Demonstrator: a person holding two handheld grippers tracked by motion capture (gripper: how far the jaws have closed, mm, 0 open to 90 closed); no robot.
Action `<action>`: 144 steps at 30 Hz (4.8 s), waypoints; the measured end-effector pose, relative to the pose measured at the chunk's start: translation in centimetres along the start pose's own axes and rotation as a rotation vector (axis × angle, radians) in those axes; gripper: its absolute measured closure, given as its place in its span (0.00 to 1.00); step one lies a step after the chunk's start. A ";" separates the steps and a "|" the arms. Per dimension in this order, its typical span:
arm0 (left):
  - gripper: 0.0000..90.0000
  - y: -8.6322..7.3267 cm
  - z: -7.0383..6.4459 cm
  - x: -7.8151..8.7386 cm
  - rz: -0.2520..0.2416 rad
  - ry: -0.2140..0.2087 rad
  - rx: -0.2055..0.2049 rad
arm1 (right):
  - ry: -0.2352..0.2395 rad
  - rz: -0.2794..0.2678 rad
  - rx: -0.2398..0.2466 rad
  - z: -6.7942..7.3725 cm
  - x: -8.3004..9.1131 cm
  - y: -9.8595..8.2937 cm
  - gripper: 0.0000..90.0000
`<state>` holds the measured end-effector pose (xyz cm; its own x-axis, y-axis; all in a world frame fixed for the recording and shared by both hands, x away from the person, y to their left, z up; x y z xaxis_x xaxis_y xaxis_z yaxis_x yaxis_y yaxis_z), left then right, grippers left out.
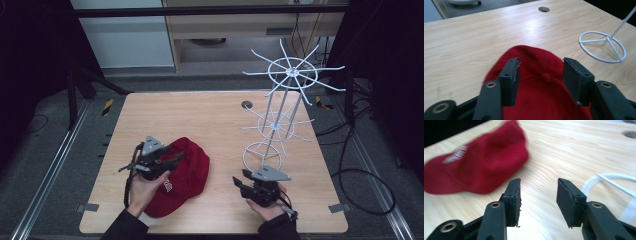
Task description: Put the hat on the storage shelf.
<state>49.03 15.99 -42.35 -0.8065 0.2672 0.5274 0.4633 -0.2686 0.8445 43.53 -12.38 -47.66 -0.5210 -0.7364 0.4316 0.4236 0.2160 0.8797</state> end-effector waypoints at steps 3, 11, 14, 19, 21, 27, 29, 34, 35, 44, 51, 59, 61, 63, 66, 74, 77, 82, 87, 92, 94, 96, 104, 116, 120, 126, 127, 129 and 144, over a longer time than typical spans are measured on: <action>0.45 -0.1 -1.7 -0.9 0.017 0.006 -0.017 | -0.037 0.003 -0.025 -1.3 1.5 -1.0 0.57; 0.37 -0.9 -4.3 -3.2 0.097 0.049 -0.074 | -0.120 -0.010 -0.046 -3.3 4.3 -2.0 0.47; 0.40 -1.6 -4.4 -4.3 0.137 0.070 -0.075 | -0.140 -0.003 -0.055 -3.9 5.0 -2.6 0.45; 0.63 -2.4 -3.6 -5.4 0.168 0.087 -0.028 | -0.156 0.007 -0.078 -4.8 5.7 -3.4 0.45; 0.76 -2.5 -3.2 -5.4 0.165 0.086 -0.004 | -0.161 0.007 -0.083 -4.9 5.9 -3.6 0.45; 0.90 -1.5 -2.0 -3.5 0.073 0.068 0.045 | -0.187 0.015 -0.091 -5.7 6.3 -4.0 0.45; 0.91 -0.9 -1.5 -2.5 0.035 0.049 0.074 | -0.192 0.017 -0.098 -6.0 6.4 -4.1 0.45; 0.95 1.5 0.1 0.8 -0.094 -0.015 0.155 | -0.209 0.012 -0.110 -6.7 6.7 -4.4 0.45; 0.95 2.0 0.3 1.4 -0.119 -0.019 0.164 | -0.211 0.014 -0.112 -6.8 6.8 -4.5 0.45; 0.95 5.4 1.9 5.2 -0.262 -0.107 0.244 | -0.219 0.004 -0.115 -7.2 7.0 -4.6 0.45; 0.95 8.2 0.9 6.9 -0.339 -0.183 0.248 | -0.217 0.003 -0.120 -7.3 7.0 -4.5 0.45; 0.96 11.2 -0.6 8.7 -0.429 -0.231 0.236 | -0.225 -0.002 -0.122 -7.5 7.1 -4.6 0.45; 0.96 12.0 -0.7 9.4 -0.453 -0.241 0.235 | -0.224 -0.001 -0.123 -7.5 7.1 -4.6 0.45; 0.96 12.8 -0.8 10.1 -0.484 -0.249 0.233 | -0.225 -0.001 -0.122 -7.5 7.1 -4.6 0.45; 0.96 14.1 -0.9 11.2 -0.525 -0.259 0.239 | -0.226 -0.001 -0.120 -7.5 7.1 -4.6 0.45; 0.96 17.1 -0.5 13.6 -0.611 -0.267 0.254 | -0.224 -0.002 -0.121 -7.5 7.0 -4.6 0.45; 0.96 18.0 -0.5 14.1 -0.632 -0.267 0.261 | -0.223 -0.002 -0.120 -7.5 7.0 -4.6 0.45; 0.96 19.6 -0.4 14.5 -0.654 -0.271 0.275 | -0.224 -0.002 -0.118 -7.5 7.0 -4.6 0.45; 0.96 21.2 -0.6 14.9 -0.674 -0.283 0.281 | -0.226 0.001 -0.117 -7.6 7.0 -4.7 0.45; 0.96 22.5 -1.3 14.9 -0.688 -0.309 0.294 | -0.224 -0.001 -0.121 -7.6 7.0 -4.6 0.45; 0.96 22.9 -1.9 14.6 -0.683 -0.315 0.284 | -0.225 0.002 -0.122 -7.6 7.0 -4.7 0.45; 0.96 23.2 -2.8 13.9 -0.674 -0.326 0.274 | -0.224 0.000 -0.120 -7.6 7.0 -4.7 0.45; 0.96 23.0 -5.2 11.9 -0.635 -0.365 0.255 | -0.218 0.000 -0.119 -7.5 7.0 -4.6 0.45; 0.95 20.4 -5.4 9.3 -0.571 -0.371 0.255 | -0.212 0.015 -0.116 -7.5 6.8 -4.7 0.44; 0.95 19.2 -5.1 8.3 -0.541 -0.367 0.251 | -0.213 0.018 -0.118 -7.6 6.8 -4.8 0.44; 0.95 17.9 -5.3 7.1 -0.502 -0.351 0.234 | -0.215 0.020 -0.119 -7.6 6.7 -4.8 0.43; 0.94 17.7 -5.3 7.0 -0.495 -0.348 0.227 | -0.215 0.020 -0.121 -7.6 6.7 -4.8 0.43; 0.94 17.4 -5.5 6.7 -0.487 -0.341 0.216 | -0.215 0.021 -0.119 -7.7 6.7 -4.9 0.43; 0.69 14.5 -4.6 6.5 -0.440 -0.316 0.132 | -0.220 0.021 -0.119 -7.8 6.7 -5.0 0.42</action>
<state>48.78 9.60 -27.11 -0.7943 0.5979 0.1074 0.1661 0.0438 0.9851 43.71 -23.37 -50.68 -0.6542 -0.5726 0.4941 0.5133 0.1436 0.8461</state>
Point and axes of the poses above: each handheld gripper's, and its own axes: x roughly backward along the jaws, y roughly out of its top, z roughly to its left, the point moved 4 cm from there along -x, roughly forward along the jaws, and after that the axes turned 14 degrees about y, right-handed, at the moved point
